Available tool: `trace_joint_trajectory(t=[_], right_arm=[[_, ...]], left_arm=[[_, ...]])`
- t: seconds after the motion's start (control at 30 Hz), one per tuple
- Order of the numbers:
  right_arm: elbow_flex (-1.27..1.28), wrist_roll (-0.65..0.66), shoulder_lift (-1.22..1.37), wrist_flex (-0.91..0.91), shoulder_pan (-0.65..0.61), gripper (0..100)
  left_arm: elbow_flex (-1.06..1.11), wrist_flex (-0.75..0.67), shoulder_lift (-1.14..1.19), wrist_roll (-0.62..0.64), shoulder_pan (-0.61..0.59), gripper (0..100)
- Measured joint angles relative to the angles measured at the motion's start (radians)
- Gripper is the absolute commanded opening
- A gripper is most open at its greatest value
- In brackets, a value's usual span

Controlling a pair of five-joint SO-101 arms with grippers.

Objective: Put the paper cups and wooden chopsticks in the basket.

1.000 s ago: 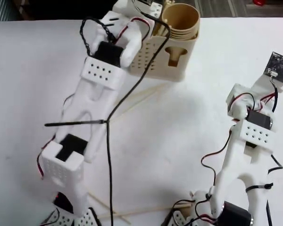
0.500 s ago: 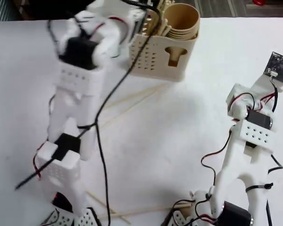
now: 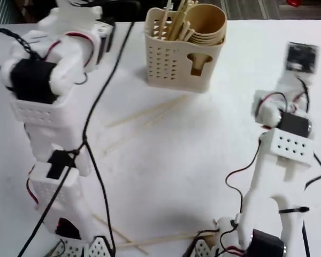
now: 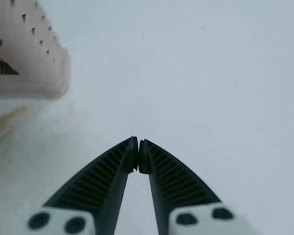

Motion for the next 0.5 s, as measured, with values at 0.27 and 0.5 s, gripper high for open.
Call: trace_joint_trajectory(t=[0.27, 0.5], right_arm=[[-0.201, 0.276, 0.0, 0.334, -0.272, 2.1], [-0.229, 0.489, 0.003, 0.509, -0.543, 2.2]], left_arm=[[0.087, 0.0, -0.123, 0.0, -0.123, 11], [0.493, 0.0, -0.396, 0.0, -0.209, 11]])
